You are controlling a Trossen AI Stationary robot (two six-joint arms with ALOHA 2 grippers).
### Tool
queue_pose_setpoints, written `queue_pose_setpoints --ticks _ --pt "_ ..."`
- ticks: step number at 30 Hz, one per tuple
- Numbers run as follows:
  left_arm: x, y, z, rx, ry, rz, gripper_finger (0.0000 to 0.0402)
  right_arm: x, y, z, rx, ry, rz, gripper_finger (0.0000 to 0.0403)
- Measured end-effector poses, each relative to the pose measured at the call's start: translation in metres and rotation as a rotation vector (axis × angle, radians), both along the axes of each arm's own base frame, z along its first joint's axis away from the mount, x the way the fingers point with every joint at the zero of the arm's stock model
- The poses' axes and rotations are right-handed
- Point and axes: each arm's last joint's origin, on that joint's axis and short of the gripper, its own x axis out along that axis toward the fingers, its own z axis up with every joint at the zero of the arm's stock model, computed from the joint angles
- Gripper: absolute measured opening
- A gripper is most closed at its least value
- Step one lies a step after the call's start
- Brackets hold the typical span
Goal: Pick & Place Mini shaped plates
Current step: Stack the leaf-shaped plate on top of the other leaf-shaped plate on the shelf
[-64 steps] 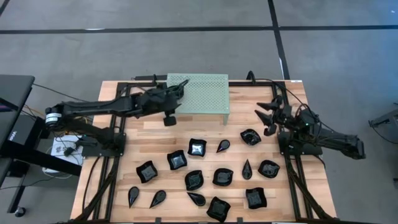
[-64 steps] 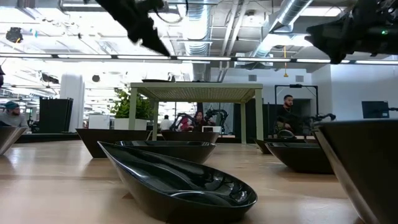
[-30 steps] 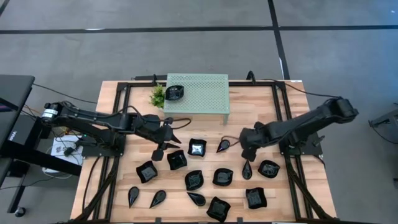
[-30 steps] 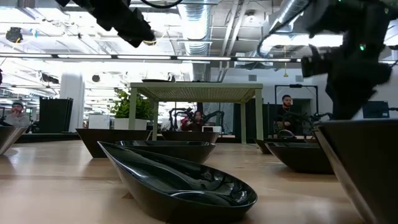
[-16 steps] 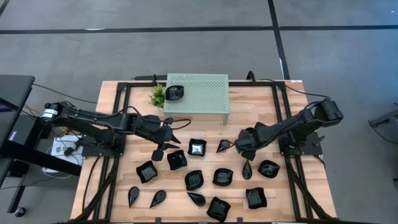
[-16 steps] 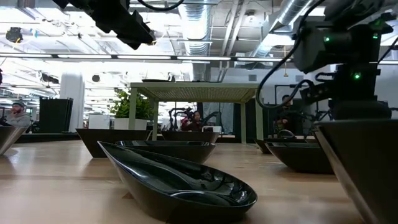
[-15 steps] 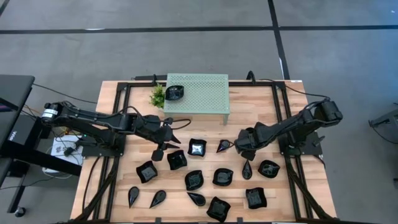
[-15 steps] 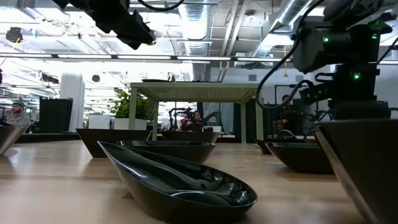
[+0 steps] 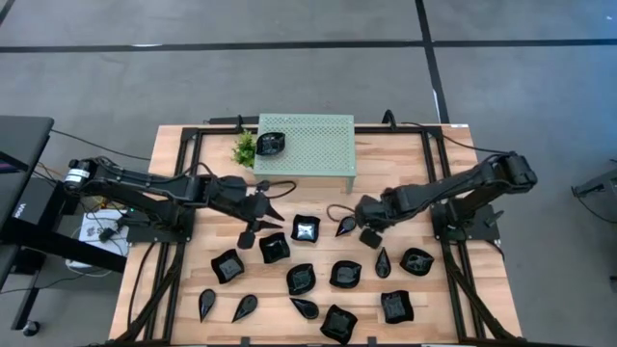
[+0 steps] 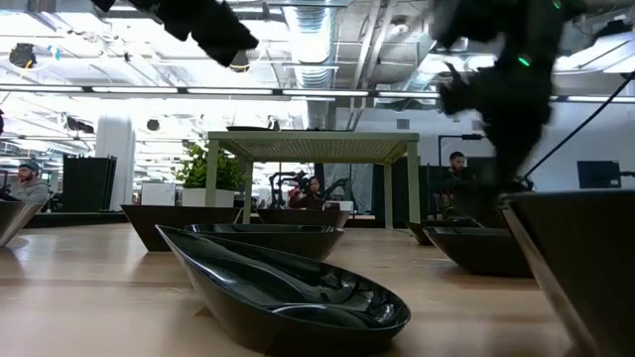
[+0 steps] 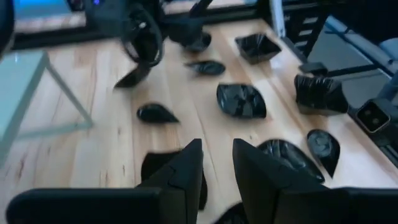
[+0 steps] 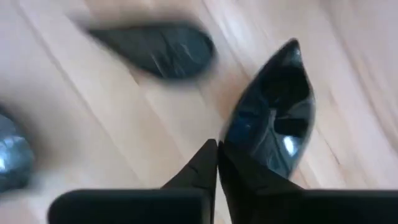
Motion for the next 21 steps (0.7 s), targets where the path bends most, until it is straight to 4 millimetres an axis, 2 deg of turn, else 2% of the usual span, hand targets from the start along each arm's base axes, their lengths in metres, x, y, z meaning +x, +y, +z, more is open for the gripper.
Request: queue_pose_setpoints --ticks 5,9,13,17,21 --pt "0.009 -0.004 -0.004 0.038 -0.045 -0.129 0.0092 0.039 0.008 0.026 -0.036 -0.250 0.212 0.0006" --pt "0.025 -0.006 -0.019 0.041 -0.027 -0.131 0.0097 0.069 0.022 0.027 -0.112 -0.358 0.432 0.0004" --pt "0.038 -0.005 -0.034 0.067 -0.007 -0.092 0.0108 0.095 0.031 0.016 -0.171 -0.329 0.562 0.0004" --pt "0.045 -0.004 -0.047 0.083 0.032 -0.078 0.0126 0.119 0.036 0.007 -0.196 -0.291 0.614 0.0003" --pt "0.051 -0.005 -0.062 0.078 0.091 -0.072 0.0142 0.140 0.036 0.007 -0.221 -0.286 0.641 0.0003"
